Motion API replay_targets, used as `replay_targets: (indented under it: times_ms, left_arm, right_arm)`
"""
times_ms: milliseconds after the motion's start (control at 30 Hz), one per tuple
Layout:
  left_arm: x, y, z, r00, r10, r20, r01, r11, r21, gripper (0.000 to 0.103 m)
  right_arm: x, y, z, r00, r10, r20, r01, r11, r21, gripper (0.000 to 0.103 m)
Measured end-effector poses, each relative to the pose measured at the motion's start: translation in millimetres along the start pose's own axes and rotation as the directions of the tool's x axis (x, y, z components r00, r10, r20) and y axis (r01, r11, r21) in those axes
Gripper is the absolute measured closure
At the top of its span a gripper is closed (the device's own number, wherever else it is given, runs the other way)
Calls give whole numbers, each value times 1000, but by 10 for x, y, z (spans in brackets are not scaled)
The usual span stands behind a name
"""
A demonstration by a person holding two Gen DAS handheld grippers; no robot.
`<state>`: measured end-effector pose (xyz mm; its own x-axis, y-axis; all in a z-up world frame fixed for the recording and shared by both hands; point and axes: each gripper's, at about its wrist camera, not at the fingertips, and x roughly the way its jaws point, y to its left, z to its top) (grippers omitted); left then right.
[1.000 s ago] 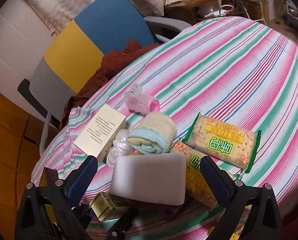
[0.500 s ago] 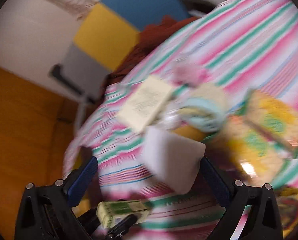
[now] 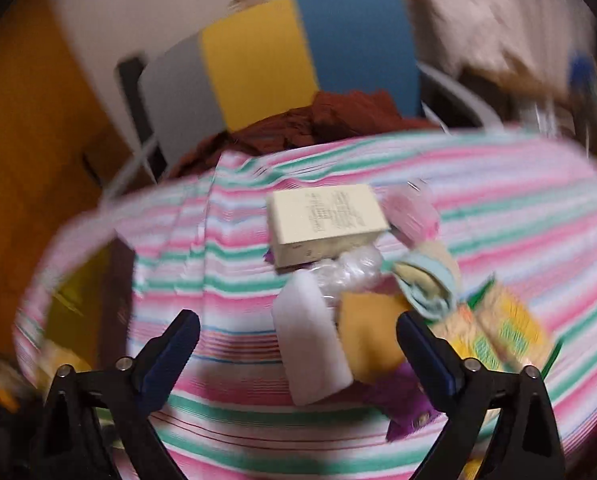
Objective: Organize objects
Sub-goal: 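Grasp the white foam block with the right tool while the left tool holds the box, then place the box and foam block into the gold tray, opening both tools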
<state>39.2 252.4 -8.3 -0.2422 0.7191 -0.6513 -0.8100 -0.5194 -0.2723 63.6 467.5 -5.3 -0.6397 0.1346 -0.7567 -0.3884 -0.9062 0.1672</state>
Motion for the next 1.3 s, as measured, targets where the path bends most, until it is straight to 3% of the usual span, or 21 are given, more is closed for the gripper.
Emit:
replay_targets:
  times_ms: [100,300,400,433,500,633,800,1033,1133,1300]
  left_arm:
    - [-117,72,-18,1000,4,19,-3,1000,-23,70]
    - [-243,178,-27,999,8,44,-5,998,-57,70]
    - [-278,195,-31,998,9,54,-6,998,-63,70]
    - [-292,202,-38,998,9,57,-6,998,-64,70]
    - [-312,212,-50,998,15,58,-11,998,-69,70]
    - [-375,237,-86,997,31,64,-27,997,-71,70]
    - [-512,360,-124,995,69,75,-62,994,-93,70]
    - [-759,712,-125,982,162,99,-145,976,-163,70]
    - [-925,942,-117,967,227,118,-201,959,-202,70]
    - [-1217,1479,-69,918,373,130,-331,906,-265,70]
  right_arm:
    - [180,137,-28,989,-141,-38,135,983,-128,16]
    - [489,146,-9,975,-183,-124,157,968,-196,20]
    - [528,158,-40,976,-148,-162,113,971,-210,59]
    - [523,175,-56,974,-163,-159,125,967,-224,66]
    - [485,178,-80,974,-175,-146,138,962,-235,75]
    - [363,87,-56,979,-167,-118,144,973,-182,79]
    - [116,130,-23,993,-112,-41,106,985,-136,79]
    - [-230,495,40,998,66,25,-63,993,-102,79]
    - [-330,840,64,984,171,39,-165,979,-121,79]
    - [-233,1492,88,947,322,2,-319,938,-133,79]
